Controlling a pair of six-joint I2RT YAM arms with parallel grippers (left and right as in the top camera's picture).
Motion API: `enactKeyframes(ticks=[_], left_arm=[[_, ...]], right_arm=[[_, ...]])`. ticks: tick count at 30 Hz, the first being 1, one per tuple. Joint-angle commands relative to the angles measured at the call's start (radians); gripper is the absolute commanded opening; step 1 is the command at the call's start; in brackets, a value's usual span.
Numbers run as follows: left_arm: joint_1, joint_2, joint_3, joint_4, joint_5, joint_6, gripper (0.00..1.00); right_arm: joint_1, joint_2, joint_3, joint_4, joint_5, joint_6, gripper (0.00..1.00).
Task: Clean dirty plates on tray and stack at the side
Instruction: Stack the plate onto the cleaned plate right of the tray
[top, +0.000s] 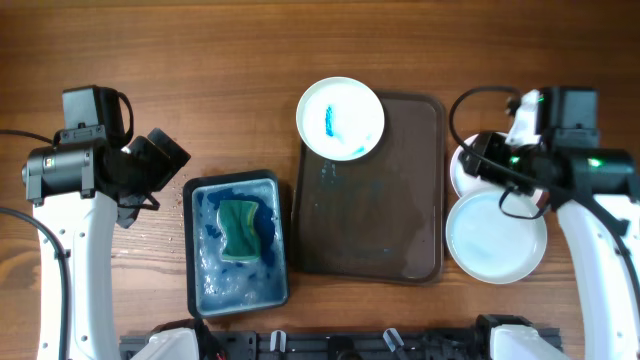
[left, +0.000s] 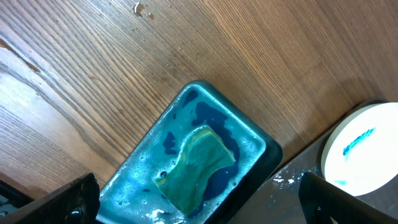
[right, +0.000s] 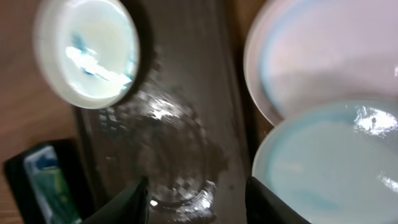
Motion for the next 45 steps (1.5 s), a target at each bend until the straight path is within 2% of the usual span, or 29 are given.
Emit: enactKeyframes(ticks=[1,6,12,19,25,28,31,37,42,45], left_arm=[[0.007,-0.003,0.015,0.0,0.001,0.016,1.0],[0.007,-0.003,0.015,0.0,0.001,0.016,1.0],[0.007,-0.003,0.015,0.0,0.001,0.016,1.0],[0.007,-0.003,0.015,0.0,0.001,0.016,1.0],[0.007,-0.003,0.015,0.0,0.001,0.016,1.0],[0.007,-0.003,0.015,0.0,0.001,0.016,1.0],[0.007,-0.003,0.015,0.0,0.001,0.016,1.0],[0.007,-0.003,0.015,0.0,0.001,0.016,1.0],[0.007,-0.003,0.015,0.0,0.001,0.016,1.0],[0.007,-0.003,0.015,0.0,0.001,0.016,1.0]], right_arm=[[0.004,0.072,-0.089,-0.013,0.032,0.046,0.5],[0.004,0.142,-0.224,0.061,0.1,0.066,0.44],[0.009,0.172,-0.301,0.172,0.169,0.079,0.4],[0.157,0.175,-0.334,0.289,0.234,0.075,0.38],[0.248,0.181,-0.335,0.21,0.504,0.244,0.37],[0.248,0.19,-0.335,0.218,0.491,0.251,0.35],[0.25,0.21,-0.335,0.251,0.415,0.248,0.28],[0.252,0.267,-0.336,0.263,0.387,0.251,0.27],[0.252,0.285,-0.335,0.261,0.447,0.251,0.07],[0.252,0.285,-0.312,0.241,0.479,0.243,0.04]])
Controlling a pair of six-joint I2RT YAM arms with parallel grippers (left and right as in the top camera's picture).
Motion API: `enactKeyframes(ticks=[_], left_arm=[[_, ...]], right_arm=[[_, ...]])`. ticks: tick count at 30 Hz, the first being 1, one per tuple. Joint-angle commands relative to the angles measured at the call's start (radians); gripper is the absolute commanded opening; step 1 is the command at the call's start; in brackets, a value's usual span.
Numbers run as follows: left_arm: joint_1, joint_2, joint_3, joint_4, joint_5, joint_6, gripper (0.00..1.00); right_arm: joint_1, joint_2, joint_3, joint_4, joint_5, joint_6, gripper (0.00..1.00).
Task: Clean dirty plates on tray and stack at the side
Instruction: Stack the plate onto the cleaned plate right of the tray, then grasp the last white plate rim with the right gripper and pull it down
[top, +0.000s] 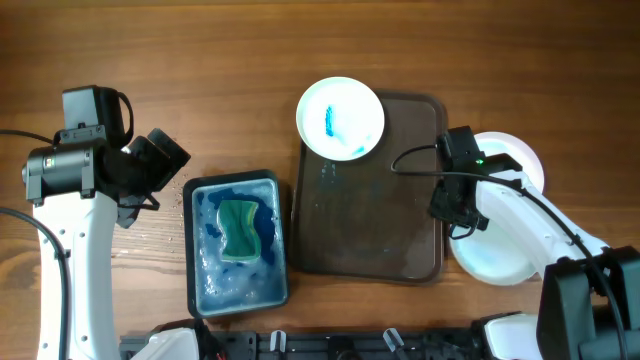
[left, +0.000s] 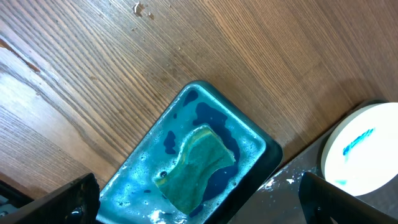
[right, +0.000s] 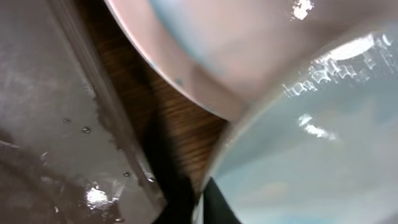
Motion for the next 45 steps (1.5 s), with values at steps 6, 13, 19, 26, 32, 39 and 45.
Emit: enactKeyframes(ticks=[6,13,19,26,32,39,45], left_arm=[[0.007,-0.003,0.015,0.0,0.001,0.016,1.0],[0.007,-0.003,0.015,0.0,0.001,0.016,1.0],[0.007,-0.003,0.015,0.0,0.001,0.016,1.0],[0.007,-0.003,0.015,0.0,0.001,0.016,1.0],[0.007,-0.003,0.015,0.0,0.001,0.016,1.0],[0.007,-0.003,0.015,0.0,0.001,0.016,1.0],[0.007,-0.003,0.015,0.0,0.001,0.016,1.0]], right_arm=[[0.005,-0.01,0.09,-0.023,0.066,-0.163,0.04],[0.006,-0.013,0.128,0.076,0.1,-0.41,0.04],[0.006,-0.012,0.128,0.225,0.099,-0.476,0.04],[0.01,-0.022,0.163,0.236,0.097,-0.518,0.42],[0.049,-0.088,0.369,0.053,-0.154,-0.489,0.41],[0.048,-0.04,0.457,0.074,-0.409,-0.327,0.4],[0.048,0.146,0.457,0.259,-0.409,-0.33,0.54]])
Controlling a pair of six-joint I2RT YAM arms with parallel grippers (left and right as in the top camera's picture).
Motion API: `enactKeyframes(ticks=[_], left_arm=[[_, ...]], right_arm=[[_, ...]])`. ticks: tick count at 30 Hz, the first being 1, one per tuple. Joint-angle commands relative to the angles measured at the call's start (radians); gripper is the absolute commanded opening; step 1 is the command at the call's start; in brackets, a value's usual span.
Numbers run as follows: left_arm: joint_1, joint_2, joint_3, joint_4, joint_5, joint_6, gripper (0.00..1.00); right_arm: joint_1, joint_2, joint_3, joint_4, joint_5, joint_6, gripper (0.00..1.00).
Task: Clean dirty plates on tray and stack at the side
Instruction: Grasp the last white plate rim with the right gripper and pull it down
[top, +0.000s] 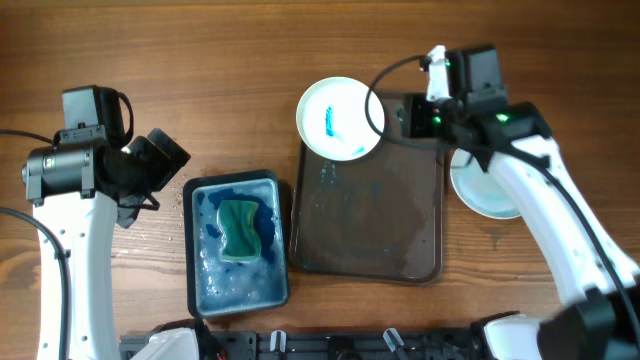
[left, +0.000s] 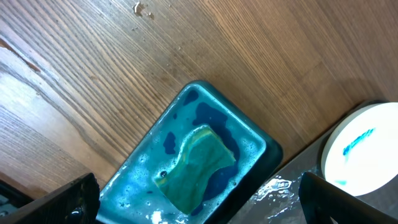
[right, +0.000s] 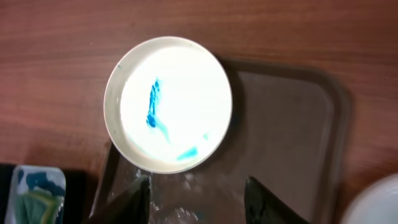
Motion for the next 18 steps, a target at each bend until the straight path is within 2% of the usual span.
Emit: enactKeyframes(ticks=[1,7,10,11,13,14,18], left_arm=[[0.007,-0.003,0.015,0.0,0.001,0.016,1.0],[0.007,-0.003,0.015,0.0,0.001,0.016,1.0],[0.007,-0.003,0.015,0.0,0.001,0.016,1.0],[0.007,-0.003,0.015,0.0,0.001,0.016,1.0],[0.007,-0.003,0.015,0.0,0.001,0.016,1.0],[0.007,-0.003,0.015,0.0,0.001,0.016,1.0],[0.007,-0.003,0.015,0.0,0.001,0.016,1.0]], right_arm=[[0.001,0.158,0.003,0.111,-0.047,0.028,0.56],[0.001,0.383,0.003,0.345,-0.048,0.031,0.55],[0.001,0.483,0.003,0.411,-0.043,0.038,0.51],[0.0,0.503,0.003,0.419,-0.043,0.051,0.48],[0.0,0.522,0.003,0.42,-0.048,0.058,0.22],[0.0,0.524,0.003,0.415,-0.056,0.058,0.04],[0.0,0.487,0.004,0.346,-0.111,0.059,0.04]])
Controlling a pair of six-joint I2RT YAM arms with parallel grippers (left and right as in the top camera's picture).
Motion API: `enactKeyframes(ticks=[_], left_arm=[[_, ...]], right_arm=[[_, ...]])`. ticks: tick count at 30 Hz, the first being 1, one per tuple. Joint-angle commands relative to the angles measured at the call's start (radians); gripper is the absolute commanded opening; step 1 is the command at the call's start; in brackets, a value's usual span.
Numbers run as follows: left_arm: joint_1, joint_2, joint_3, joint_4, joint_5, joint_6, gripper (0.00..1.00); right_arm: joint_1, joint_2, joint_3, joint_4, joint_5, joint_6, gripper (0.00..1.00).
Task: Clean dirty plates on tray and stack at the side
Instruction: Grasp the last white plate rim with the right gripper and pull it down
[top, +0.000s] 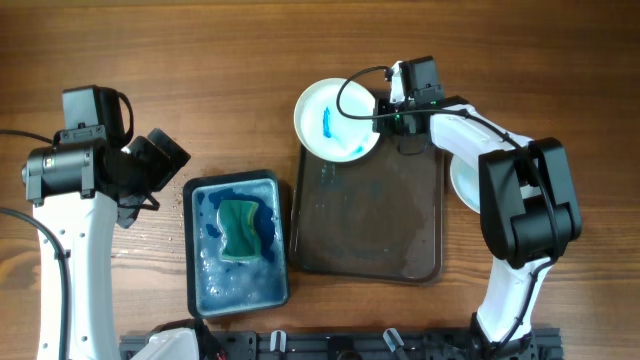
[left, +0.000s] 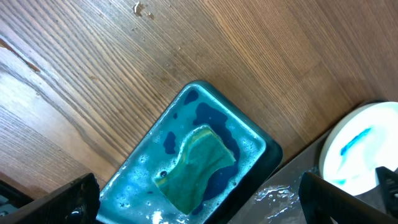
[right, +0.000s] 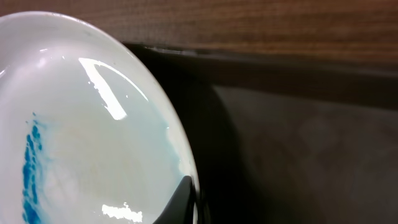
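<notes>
A white plate (top: 335, 118) smeared with blue lies over the far left corner of the brown tray (top: 370, 225). My right gripper (top: 386, 113) sits at its right rim. In the right wrist view one dark finger (right: 182, 194) lies on the inside of the plate (right: 81, 143), with the rim pinched and the other finger hidden below. My left gripper (top: 160, 158) hangs open over the bare wood on the left, its fingers (left: 78, 199) wide apart above the basin (left: 255, 140). The green sponge (top: 238, 230) soaks in the basin.
The basin (top: 196, 255) of blue soapy water stands left of the tray. A stack of clean pale plates (top: 468, 188) lies right of the tray, partly under the right arm. The tray floor is wet.
My right gripper was open above the tray's far end, looking down on the dirty plate. It is now low at that plate's right rim and shut on it. The plate has shifted slightly left.
At first my right gripper was open over two clean plates lying side by side right of the tray. Then it was down at the edge of the pale blue one. Later only one pile showed there, with the gripper over the tray. Now it grips the dirty plate.
</notes>
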Motion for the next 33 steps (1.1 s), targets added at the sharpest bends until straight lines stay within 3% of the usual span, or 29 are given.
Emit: enactKeyframes(ticks=[1,7,13,19,22,27,32,33], left_arm=[[0.007,-0.003,0.015,0.0,0.001,0.016,1.0],[0.007,-0.003,0.015,0.0,0.001,0.016,1.0],[0.007,-0.003,0.015,0.0,0.001,0.016,1.0],[0.007,-0.003,0.015,0.0,0.001,0.016,1.0],[0.007,-0.003,0.015,0.0,0.001,0.016,1.0],[0.007,-0.003,0.015,0.029,0.003,0.01,1.0],[0.007,-0.003,0.015,0.0,0.184,0.029,1.0],[0.003,-0.003,0.015,0.002,0.244,0.084,1.0]], right_arm=[[0.001,-0.037,0.002,-0.076,-0.051,0.01,0.05],[-0.006,-0.266,0.002,-0.292,0.022,0.026,0.04],[-0.003,-0.587,0.002,-0.611,0.175,0.053,0.05],[0.007,-0.731,-0.106,-0.809,0.187,0.1,0.04],[0.027,-0.731,-0.263,-0.725,0.181,0.195,0.04],[0.069,-0.714,-0.536,-0.343,0.1,0.183,0.04],[0.07,-0.711,-0.589,-0.262,0.183,0.171,0.04],[0.07,-0.711,-0.588,-0.251,0.183,0.133,0.11]])
